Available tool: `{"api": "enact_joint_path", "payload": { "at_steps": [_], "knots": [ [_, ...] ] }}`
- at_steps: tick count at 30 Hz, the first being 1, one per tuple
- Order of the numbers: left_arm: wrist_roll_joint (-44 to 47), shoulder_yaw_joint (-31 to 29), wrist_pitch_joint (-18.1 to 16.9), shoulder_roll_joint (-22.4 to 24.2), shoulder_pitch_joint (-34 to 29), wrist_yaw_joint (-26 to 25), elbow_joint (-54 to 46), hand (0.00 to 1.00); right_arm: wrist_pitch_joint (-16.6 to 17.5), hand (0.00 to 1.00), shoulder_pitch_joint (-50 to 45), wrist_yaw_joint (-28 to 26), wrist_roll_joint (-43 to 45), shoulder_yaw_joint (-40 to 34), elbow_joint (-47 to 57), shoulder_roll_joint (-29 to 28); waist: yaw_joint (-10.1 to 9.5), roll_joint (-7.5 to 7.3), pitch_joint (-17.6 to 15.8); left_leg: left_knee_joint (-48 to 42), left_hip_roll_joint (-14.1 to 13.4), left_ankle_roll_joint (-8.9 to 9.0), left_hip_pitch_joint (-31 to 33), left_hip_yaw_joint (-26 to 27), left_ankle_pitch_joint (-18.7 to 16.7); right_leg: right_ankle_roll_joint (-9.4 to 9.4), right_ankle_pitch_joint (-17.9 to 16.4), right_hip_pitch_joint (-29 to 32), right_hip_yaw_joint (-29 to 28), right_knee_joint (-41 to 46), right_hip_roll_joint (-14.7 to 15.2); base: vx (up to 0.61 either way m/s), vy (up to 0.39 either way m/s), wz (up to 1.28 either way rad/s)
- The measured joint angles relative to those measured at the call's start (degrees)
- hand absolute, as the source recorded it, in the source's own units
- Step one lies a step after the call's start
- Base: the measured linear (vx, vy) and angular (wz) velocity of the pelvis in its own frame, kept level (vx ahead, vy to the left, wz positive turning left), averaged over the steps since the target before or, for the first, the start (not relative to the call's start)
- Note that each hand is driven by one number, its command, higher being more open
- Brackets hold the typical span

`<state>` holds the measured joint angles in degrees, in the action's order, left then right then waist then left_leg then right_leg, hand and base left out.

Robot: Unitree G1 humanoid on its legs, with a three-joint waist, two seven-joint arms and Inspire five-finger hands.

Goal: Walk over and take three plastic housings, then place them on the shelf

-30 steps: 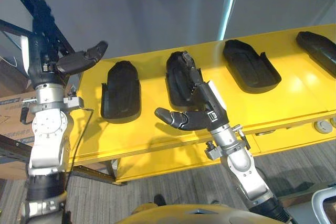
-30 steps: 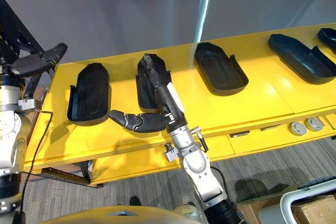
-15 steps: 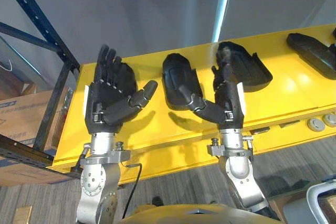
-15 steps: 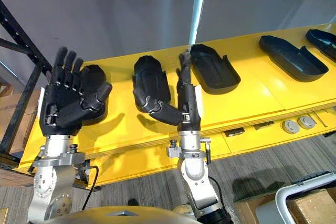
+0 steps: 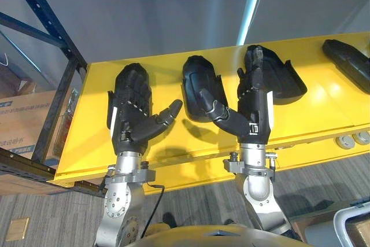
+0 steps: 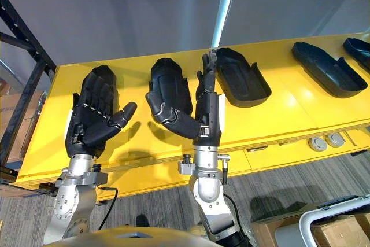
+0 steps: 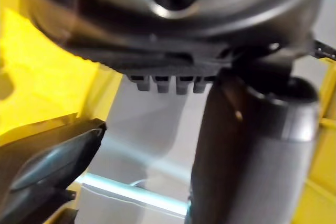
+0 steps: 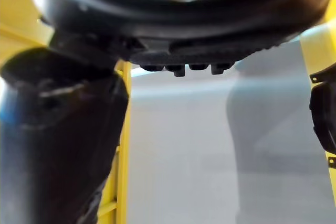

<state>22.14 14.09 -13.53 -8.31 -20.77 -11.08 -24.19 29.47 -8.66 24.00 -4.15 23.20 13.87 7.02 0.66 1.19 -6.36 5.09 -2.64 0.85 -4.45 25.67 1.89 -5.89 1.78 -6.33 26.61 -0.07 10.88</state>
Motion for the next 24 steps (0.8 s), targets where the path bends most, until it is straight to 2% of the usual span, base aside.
{"api": "enact_joint_path", "payload": {
  "at_steps": [12,19,24],
  "knots": [
    [0.0,2.3,4.1,-2.3,0.1,1.8,2.5,1.0,0.0,1.0,0.0,-0.2,0.1,0.6,0.0,0.1,0.04,-0.15,0.1,0.0,-0.1,-0.02,-0.1,1.1,-0.3,-0.03,0.0,0.2,-0.2,0.0,0.0,0.03,0.022,-0.02],
    [-1.1,4.1,7.2,-3.6,0.1,1.6,4.6,1.0,0.0,1.0,0.4,-0.9,0.1,2.3,0.0,1.2,-0.33,-0.79,0.6,-0.1,-0.1,0.08,-0.2,1.1,0.0,-0.05,0.0,0.2,-0.1,0.0,0.1,0.04,0.019,0.0],
    [-3.1,4.1,7.6,-3.6,0.1,0.4,4.6,1.0,0.0,1.0,0.4,-0.9,0.1,2.3,0.0,1.9,-0.37,-0.98,0.8,0.0,0.0,0.1,-0.4,1.1,0.0,-0.05,0.0,0.0,-0.1,0.0,0.2,0.01,0.005,0.0]
  ]
}}
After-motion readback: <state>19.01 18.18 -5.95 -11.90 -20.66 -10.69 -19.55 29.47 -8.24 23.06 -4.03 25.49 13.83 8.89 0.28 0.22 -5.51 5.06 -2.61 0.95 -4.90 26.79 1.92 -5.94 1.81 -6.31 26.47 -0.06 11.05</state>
